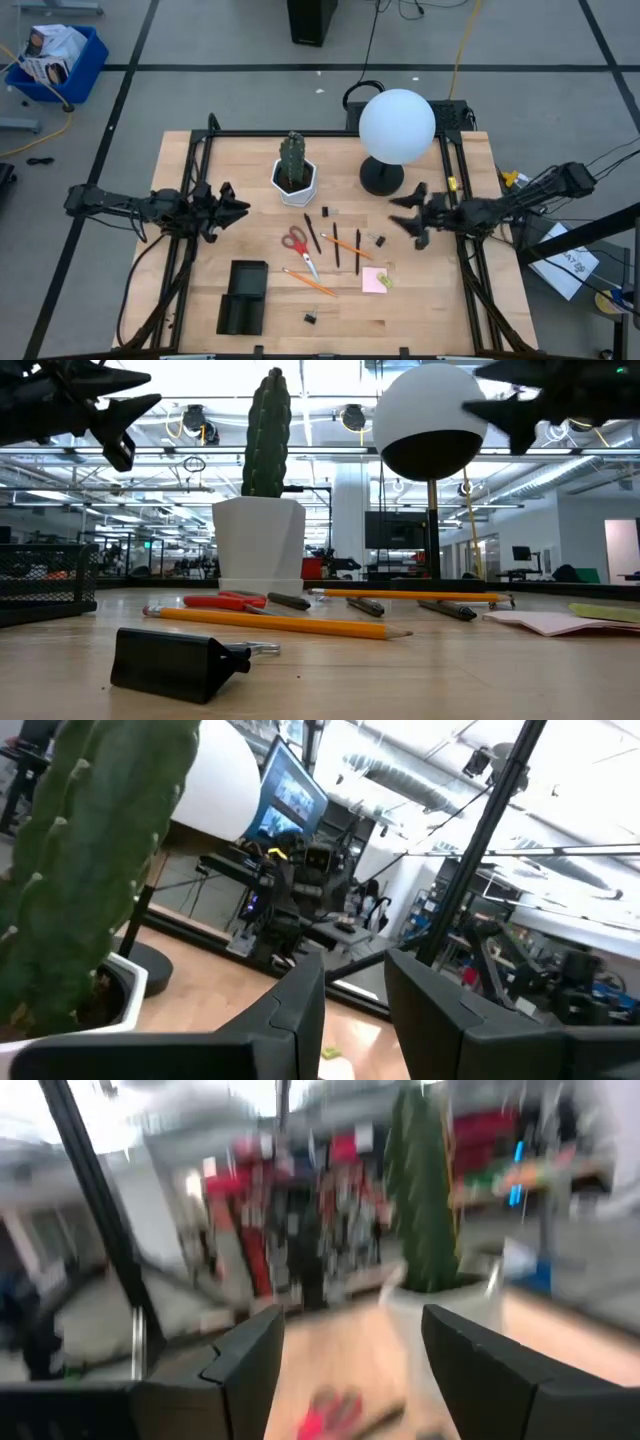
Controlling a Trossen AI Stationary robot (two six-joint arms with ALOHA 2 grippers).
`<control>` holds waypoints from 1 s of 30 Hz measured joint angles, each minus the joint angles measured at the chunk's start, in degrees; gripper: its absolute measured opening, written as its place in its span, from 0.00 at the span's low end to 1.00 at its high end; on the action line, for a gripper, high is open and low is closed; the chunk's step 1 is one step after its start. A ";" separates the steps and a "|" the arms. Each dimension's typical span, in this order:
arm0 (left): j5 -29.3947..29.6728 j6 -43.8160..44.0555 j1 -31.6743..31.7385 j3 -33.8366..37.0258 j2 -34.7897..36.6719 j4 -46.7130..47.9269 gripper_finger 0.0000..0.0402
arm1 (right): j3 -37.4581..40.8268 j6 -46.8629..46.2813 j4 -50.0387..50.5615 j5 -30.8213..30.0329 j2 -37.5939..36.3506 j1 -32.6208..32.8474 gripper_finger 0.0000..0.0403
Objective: Pick and place office supplies into organizer
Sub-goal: Put the top pencil in the desk organizer
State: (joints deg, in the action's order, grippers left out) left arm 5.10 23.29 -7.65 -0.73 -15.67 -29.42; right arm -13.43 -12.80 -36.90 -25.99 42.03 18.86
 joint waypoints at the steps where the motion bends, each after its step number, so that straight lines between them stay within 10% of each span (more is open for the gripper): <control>1: 0.00 0.23 -0.15 0.00 -0.57 -0.32 0.28 | -1.23 -0.90 0.60 0.26 3.35 0.30 0.58; 12: 0.33 -0.13 -1.25 0.00 -5.92 0.89 0.28 | -24.33 -4.15 17.13 0.47 33.91 2.68 0.58; 21: 1.99 1.53 -1.48 0.00 -9.73 0.33 0.28 | -34.61 -14.17 40.86 0.30 38.93 2.63 0.55; 30: 2.57 2.48 -1.48 0.00 -11.77 -3.38 0.28 | -35.08 -15.56 43.01 2.24 44.28 3.38 0.51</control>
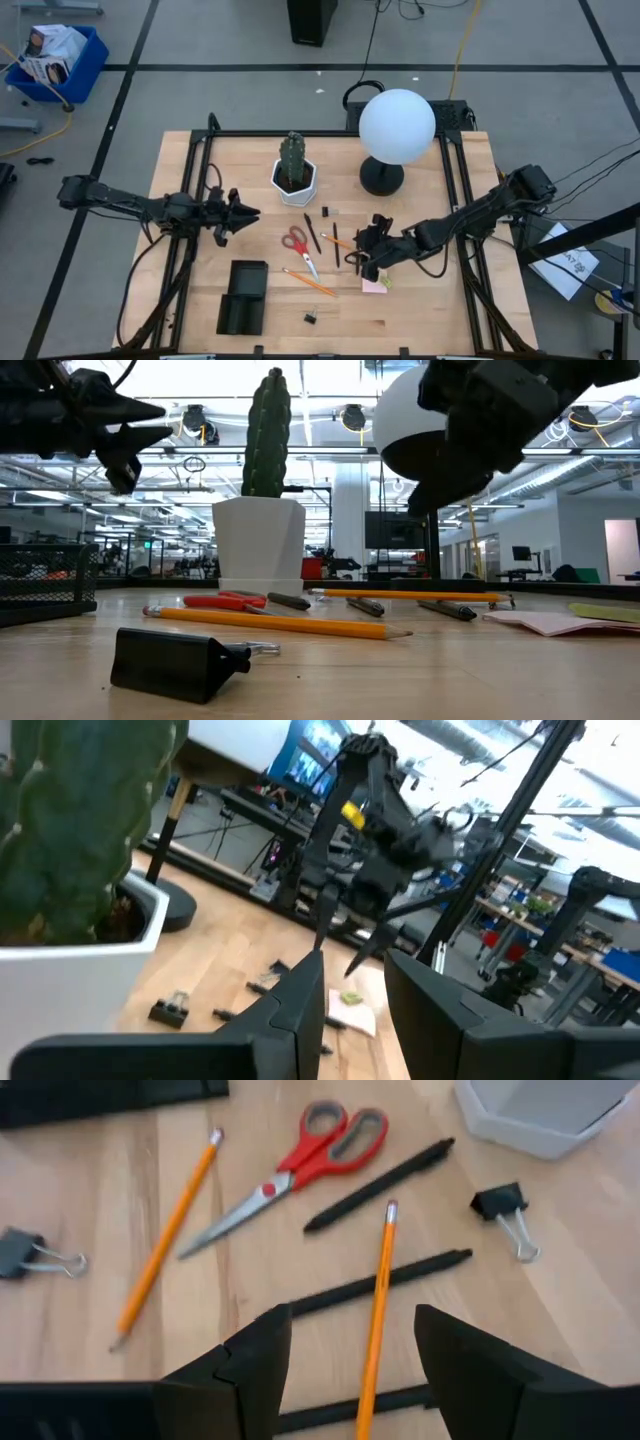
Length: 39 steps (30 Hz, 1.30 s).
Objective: Pick and place office supplies into organizer
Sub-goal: Put the top pencil in the desk organizer
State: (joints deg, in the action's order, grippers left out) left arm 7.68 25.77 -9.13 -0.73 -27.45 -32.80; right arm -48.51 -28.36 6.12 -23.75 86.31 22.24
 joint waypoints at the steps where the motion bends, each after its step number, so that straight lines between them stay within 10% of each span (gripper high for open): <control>1: 0.15 -0.25 0.00 0.00 -0.09 -0.58 0.28 | 0.00 -0.67 1.34 -0.09 0.11 0.08 0.51; 39: 1.36 -1.43 0.02 0.00 -0.69 -1.38 0.28 | -6.68 3.80 -1.39 -1.53 18.32 -2.93 0.51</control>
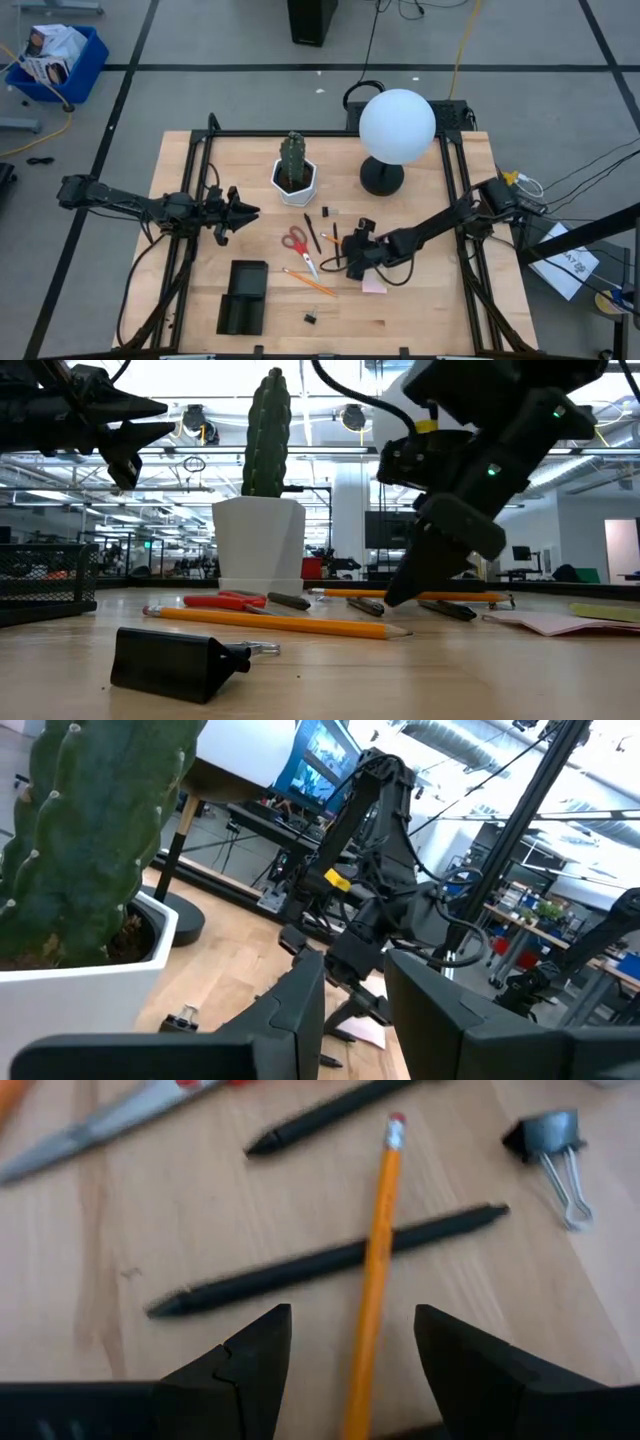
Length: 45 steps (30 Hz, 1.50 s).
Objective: Pick and place office supplies into organizer
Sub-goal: Put the top pencil in the desk organizer
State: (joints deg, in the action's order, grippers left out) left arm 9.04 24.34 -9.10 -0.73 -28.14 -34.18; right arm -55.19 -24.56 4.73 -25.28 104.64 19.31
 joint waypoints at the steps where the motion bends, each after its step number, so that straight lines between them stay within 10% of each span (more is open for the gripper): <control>1: 0.00 0.06 0.00 0.00 0.00 0.10 0.28 | -0.19 -0.06 0.09 0.00 0.11 -0.05 0.51; 14: 0.00 -0.07 0.02 0.00 0.00 0.59 0.28 | -0.23 -4.49 4.92 1.53 -0.21 -0.24 0.47; 28: 0.02 -0.16 0.02 0.00 0.00 0.57 0.28 | -0.19 -3.22 4.78 2.45 -0.17 -0.80 0.05; 45: 0.07 -0.07 0.02 0.00 0.00 0.55 0.28 | -0.14 1.38 -6.94 2.94 -0.10 -2.47 0.04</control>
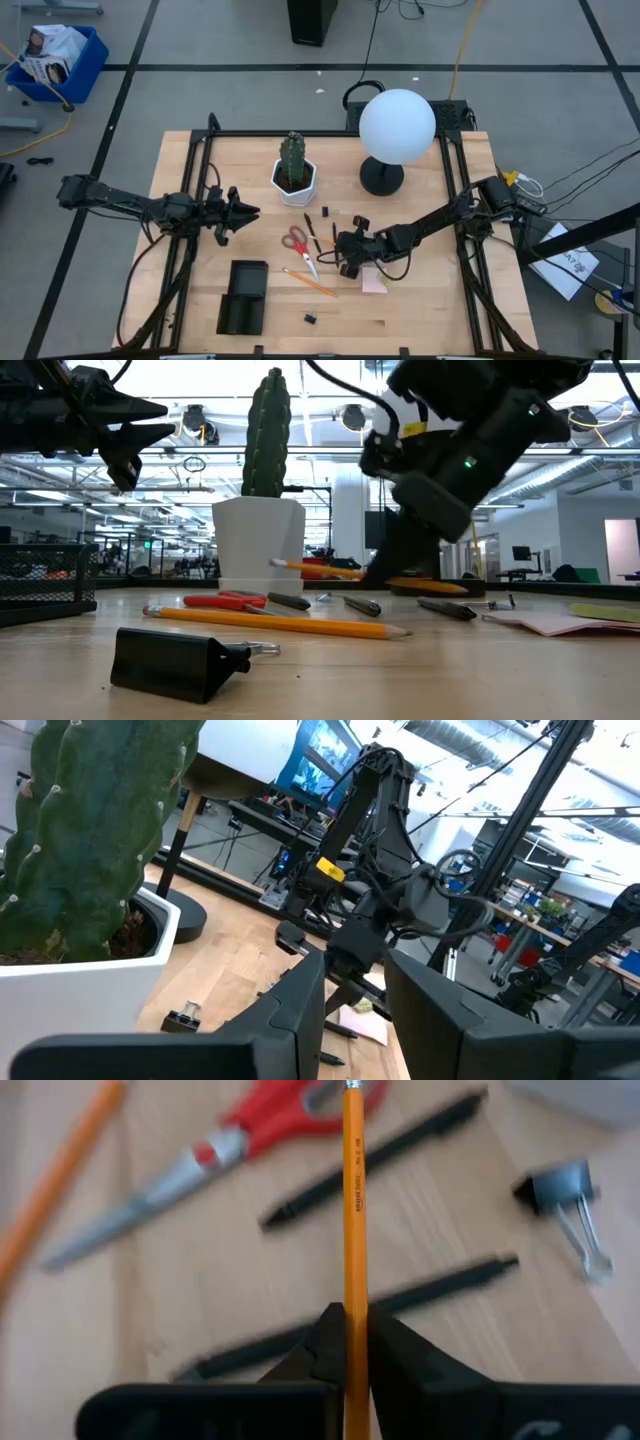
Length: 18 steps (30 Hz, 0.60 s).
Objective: Pick and place office supplies into organizer
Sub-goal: Put the top pencil in the desk organizer
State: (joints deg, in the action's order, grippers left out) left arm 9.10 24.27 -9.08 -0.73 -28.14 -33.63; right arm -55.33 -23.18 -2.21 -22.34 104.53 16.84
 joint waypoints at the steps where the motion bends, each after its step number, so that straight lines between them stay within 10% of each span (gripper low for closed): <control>1: 0.00 0.00 0.00 0.00 0.00 0.00 0.28 | 0.00 0.48 -1.56 0.03 0.00 0.00 0.05; 18: -2.47 -8.70 -3.93 0.00 -8.35 -8.33 0.28 | 0.00 9.16 -31.34 1.61 -0.02 -0.40 0.04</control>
State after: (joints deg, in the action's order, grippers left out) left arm 6.63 15.57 -13.01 -0.73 -36.49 -41.96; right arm -55.33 -14.01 -33.55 -20.73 104.51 16.44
